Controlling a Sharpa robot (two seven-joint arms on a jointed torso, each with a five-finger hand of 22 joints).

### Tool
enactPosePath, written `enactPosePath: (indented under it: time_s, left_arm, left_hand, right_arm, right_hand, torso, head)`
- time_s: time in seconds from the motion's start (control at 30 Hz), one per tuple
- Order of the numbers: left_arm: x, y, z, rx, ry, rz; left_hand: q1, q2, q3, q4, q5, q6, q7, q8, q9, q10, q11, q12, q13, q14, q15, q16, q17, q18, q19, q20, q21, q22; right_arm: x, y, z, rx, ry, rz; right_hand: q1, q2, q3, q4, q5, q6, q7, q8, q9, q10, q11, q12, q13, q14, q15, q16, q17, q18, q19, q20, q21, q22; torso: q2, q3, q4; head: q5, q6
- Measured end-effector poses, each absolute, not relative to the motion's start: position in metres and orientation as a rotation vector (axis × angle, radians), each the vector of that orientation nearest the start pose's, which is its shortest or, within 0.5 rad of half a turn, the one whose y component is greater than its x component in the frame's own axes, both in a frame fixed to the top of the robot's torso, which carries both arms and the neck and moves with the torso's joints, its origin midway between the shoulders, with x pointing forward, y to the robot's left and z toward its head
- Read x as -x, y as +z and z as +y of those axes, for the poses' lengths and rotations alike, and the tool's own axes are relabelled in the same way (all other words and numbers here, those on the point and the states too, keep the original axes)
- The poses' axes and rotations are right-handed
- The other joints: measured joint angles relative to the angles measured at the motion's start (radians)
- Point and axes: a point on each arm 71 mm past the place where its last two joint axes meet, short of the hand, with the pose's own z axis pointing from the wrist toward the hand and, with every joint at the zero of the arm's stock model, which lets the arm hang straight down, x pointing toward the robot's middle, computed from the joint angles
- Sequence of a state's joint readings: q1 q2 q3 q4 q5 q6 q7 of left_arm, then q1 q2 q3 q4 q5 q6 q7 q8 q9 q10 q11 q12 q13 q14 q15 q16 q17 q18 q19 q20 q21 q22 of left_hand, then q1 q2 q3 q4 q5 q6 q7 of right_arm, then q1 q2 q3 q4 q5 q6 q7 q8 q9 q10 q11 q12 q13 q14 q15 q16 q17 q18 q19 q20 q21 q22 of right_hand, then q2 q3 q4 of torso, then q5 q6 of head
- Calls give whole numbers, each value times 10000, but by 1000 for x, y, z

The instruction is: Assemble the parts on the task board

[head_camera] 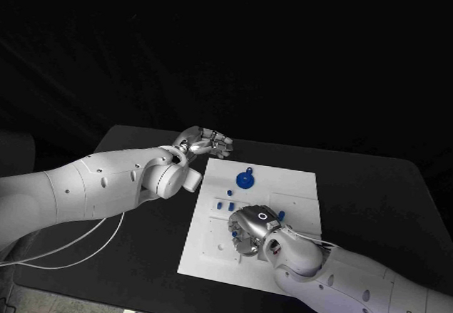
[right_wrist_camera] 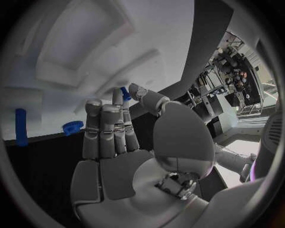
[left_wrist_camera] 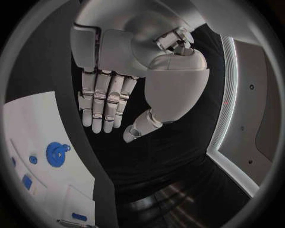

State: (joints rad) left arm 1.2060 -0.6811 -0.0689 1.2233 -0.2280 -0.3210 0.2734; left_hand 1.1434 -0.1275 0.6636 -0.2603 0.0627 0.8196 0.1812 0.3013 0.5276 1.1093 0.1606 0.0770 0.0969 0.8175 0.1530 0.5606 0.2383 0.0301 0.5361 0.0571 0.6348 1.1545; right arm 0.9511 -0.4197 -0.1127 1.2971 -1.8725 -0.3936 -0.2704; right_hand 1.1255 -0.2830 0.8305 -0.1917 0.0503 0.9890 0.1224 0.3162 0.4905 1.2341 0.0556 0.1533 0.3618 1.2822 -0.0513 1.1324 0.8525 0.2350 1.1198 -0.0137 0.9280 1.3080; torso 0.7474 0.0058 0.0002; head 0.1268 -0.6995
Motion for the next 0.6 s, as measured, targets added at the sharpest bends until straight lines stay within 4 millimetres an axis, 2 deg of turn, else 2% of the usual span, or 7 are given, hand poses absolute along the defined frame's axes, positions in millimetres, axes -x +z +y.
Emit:
enactPosePath:
  time_s: [0.13, 0.27, 0.4, 0.43, 0.5, 0.53, 0.6]
  left_arm:
    - [-539, -207, 216, 9576, -12658, 15324]
    - [-539, -207, 216, 9579, -12656, 15331]
    - [-539, -207, 216, 9581, -12657, 15338]
    - [-539, -207, 216, 9582, -12657, 15340]
    - [-539, -208, 216, 9583, -12654, 15341]
    - [-539, -208, 216, 9584, -12652, 15341]
    - [-539, -208, 217, 9587, -12645, 15339]
  left_hand:
    - [0, 0, 0, 0, 0, -3, 3, 0, 0, 0, 0, 0, 0, 0, 0, 0, 2, 0, 0, 0, 0, 2]
    - [0, 0, 0, 0, 0, -3, 3, 0, 0, 0, 0, 0, -3, 0, 0, 0, 1, 0, 0, 0, -11, 1]
    - [0, 0, 0, 0, 0, -3, 3, 0, 0, 0, 0, 0, -9, 0, 0, 0, 11, 0, 0, 0, -40, 1]
    - [0, 0, 0, 0, 0, -3, 3, 0, 0, 0, 0, 0, -9, 0, 0, 0, 11, 0, 0, 0, -40, 1]
    - [0, 0, 0, 0, 0, -3, 3, 0, 0, 0, 0, 0, -9, 0, 0, 0, 11, 0, 0, 0, -40, 0]
    - [0, 0, 0, 0, 0, -3, 3, 0, 0, 0, 0, 0, -9, 0, 0, -34, 10, -1, 0, 0, -40, 1]
    - [0, 0, 0, 0, 0, -3, 3, 0, 0, 0, 0, 0, -8, 0, 0, -38, 10, 0, 0, 0, -40, 5]
  right_arm:
    - [-427, -319, -43, 4676, 6201, 16759]
    - [-426, -319, -43, 4606, 6236, 16746]
    - [-426, -319, -44, 4532, 6275, 16719]
    - [-425, -319, -45, 4503, 6303, 16701]
    - [-424, -318, -48, 4421, 6352, 16687]
    - [-423, -318, -50, 4385, 6370, 16685]
    - [-423, -317, -54, 4300, 6383, 16681]
  right_hand:
    - [0, 0, -126, -72, 0, -66, 35, -101, -51, -109, -40, 0, 0, -40, 57, 0, -10, -24, -17, 17, -15, 0]
    - [40, -40, -178, -125, 0, -222, 118, -116, -78, -252, -106, 0, 0, -70, 215, 1, -12, -27, -52, 52, -43, 1]
    - [40, -40, -179, -124, 0, -248, 142, -152, -91, -268, -91, -133, 0, -84, 228, 1, -22, -29, -54, 55, -81, 2]
    - [40, -40, -178, -125, 0, -367, 220, -152, -92, -392, 0, -661, -7, -104, 249, 2, -22, -41, -74, 74, -84, 2]
    - [31, -49, -208, -154, 0, -431, 253, -180, -111, -469, 42, -855, -456, -127, 271, 2, -22, -46, -88, 88, -85, 1]
    - [-3, -83, -236, -182, 0, -551, 334, -221, -126, -627, 192, -881, -520, -133, 301, 2, -22, -185, -88, 89, -85, 2]
    - [-68, -148, -368, -208, 0, -608, 361, -231, -148, -680, 216, -842, -536, -124, 343, 2, -24, -203, -88, 89, -85, 1]
  torso:
    - [0, 0, 0]
    - [0, 1, 1]
    - [0, 1, 6]
    - [0, 1, 7]
    - [1, 1, 11]
    - [1, 1, 12]
    - [1, 1, 12]
  head:
    - [0, 1]
    - [0, 0]
    - [-1, 0]
    - [-5, 0]
    - [-7, 0]
    - [-8, 5]
    - [-10, 8]
